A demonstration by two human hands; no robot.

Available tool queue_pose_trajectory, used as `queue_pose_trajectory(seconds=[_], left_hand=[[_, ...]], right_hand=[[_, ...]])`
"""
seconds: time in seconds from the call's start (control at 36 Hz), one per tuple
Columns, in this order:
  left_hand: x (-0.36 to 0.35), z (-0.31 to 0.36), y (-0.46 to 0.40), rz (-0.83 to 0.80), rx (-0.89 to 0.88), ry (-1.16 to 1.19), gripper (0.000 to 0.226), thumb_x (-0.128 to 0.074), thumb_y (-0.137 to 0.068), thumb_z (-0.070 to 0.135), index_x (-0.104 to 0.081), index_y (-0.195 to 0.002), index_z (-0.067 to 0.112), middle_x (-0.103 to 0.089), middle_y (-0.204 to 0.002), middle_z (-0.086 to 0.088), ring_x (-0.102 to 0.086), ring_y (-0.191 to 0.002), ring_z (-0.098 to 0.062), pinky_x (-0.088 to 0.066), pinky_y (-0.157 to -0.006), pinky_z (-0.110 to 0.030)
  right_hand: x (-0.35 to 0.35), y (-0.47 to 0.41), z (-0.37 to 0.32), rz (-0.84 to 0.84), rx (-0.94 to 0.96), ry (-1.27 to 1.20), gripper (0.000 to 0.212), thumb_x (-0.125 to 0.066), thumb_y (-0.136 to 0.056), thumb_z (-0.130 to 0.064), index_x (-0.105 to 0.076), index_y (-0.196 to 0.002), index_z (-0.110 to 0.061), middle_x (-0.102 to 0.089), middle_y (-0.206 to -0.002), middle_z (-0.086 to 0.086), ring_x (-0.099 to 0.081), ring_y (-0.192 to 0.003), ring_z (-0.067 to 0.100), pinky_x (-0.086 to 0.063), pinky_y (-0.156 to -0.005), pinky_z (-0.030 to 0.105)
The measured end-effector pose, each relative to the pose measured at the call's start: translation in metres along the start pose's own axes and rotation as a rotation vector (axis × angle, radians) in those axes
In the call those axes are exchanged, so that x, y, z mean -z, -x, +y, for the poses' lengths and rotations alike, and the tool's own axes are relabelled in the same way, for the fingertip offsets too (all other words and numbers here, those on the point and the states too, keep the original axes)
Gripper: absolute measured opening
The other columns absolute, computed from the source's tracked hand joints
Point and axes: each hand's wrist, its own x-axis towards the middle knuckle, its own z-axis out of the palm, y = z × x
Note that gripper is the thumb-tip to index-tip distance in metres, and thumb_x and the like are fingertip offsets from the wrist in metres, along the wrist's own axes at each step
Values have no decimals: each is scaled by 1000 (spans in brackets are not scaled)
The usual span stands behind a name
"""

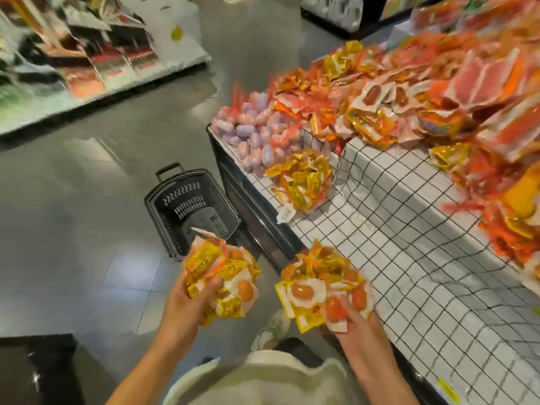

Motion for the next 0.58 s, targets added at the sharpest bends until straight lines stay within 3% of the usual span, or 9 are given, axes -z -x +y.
queue_pose_trajectory(seconds=[0.08, 0.17, 0.25, 0.31, 0.47, 0.58], left_hand=[[-12, 26, -31, -8, -27, -5, 44, -76, -81, 25, -65, -123, 32, -76, -112, 0, -74, -98, -22, -62, -69, -30], [-29, 52, -60, -23, -60, -27, 40, -76, -80, 27, -66, -118, 34, -76, -109, 1, -75, -95, -19, -60, -66, -26], [-44, 71, -83, -72, -56, -38, 43, -76, -81, 29, -64, -122, 34, -75, -112, 2, -74, -98, -18, -61, -68, -28], [-57, 86, -100, -123, -58, -28, 43, -75, -81, 27, -65, -123, 33, -75, -112, 0, -74, -98, -20, -61, -68, -28], [-102, 122, -155, -355, -75, -168, 44, -75, -81, 32, -64, -123, 37, -74, -116, 3, -72, -104, -21, -59, -84, -45], [-140, 144, -188, -572, -16, -188, 44, -72, -88, 22, -61, -129, 29, -72, -122, -1, -72, -107, -24, -61, -82, -43]], right_hand=[[-16, -35, -22, 19, -2, -85, 39, -81, -72, -41, -78, -109, -30, -76, -115, 6, -72, -110, 28, -58, -95, 47], [-30, -61, -44, 42, 3, -114, 22, -75, -80, -29, -80, -101, -28, -78, -111, 7, -74, -104, 25, -58, -91, 45], [-35, -79, -54, 89, -5, -172, 22, -75, -84, -25, -76, -106, -23, -77, -110, 11, -75, -100, 28, -57, -92, 49], [-38, -85, -62, 99, 20, -236, 18, -72, -85, -21, -80, -99, -29, -77, -111, 11, -74, -103, 29, -58, -92, 49], [-37, -89, -60, 262, 51, -409, 17, -70, -82, -19, -82, -93, -27, -78, -108, 11, -76, -97, 27, -63, -72, 38], [-37, -87, -51, 392, 52, -515, 28, -70, -84, -20, -77, -111, -21, -76, -114, 9, -75, -102, 25, -62, -70, 36]])
